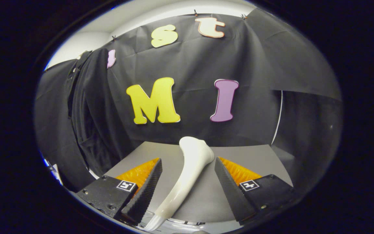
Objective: Iron the clothes twice with a garment steamer, once on the left side and once on the right side.
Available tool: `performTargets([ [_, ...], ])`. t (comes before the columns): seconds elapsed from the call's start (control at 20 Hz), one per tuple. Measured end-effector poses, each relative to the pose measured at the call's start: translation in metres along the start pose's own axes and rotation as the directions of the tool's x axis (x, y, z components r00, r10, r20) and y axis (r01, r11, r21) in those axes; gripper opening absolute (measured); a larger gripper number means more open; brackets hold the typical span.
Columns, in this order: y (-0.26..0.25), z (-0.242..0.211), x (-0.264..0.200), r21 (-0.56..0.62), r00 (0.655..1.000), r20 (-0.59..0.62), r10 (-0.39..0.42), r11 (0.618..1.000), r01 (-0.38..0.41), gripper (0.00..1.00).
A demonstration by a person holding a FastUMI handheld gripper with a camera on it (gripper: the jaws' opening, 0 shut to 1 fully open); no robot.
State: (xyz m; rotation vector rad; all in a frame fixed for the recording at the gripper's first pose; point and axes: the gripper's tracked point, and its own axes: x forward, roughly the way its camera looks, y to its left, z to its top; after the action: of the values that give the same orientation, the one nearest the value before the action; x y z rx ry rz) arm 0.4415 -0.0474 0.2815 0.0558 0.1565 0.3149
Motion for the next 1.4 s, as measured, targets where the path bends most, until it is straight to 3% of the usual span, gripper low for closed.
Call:
performTargets([
  [0.35, -0.016, -0.034, 0.040, 0.085, 0.983, -0.182, -0.016, 0.996, 0.032, 0.98],
  [0.6, -0.003, -0.053, 0.050, 0.151, 0.966, -0.256, 0.040, 0.989, 0.000, 0.77],
  [0.8, -0.007, -0.057, 0.053, 0.234, 0.958, -0.282, 0.049, 0.972, 0.019, 0.64],
  [1.05, 0.003, -0.059, 0.061, 0.464, 0.939, -0.306, 0.158, 0.886, 0.003, 0.48],
  [1.25, 0.008, -0.054, 0.059, 0.473, 0.942, -0.293, 0.161, 0.881, -0.004, 0.37],
  [1.4, 0.014, -0.043, 0.043, 0.427, 0.958, -0.257, 0.128, 0.904, -0.006, 0.34],
])
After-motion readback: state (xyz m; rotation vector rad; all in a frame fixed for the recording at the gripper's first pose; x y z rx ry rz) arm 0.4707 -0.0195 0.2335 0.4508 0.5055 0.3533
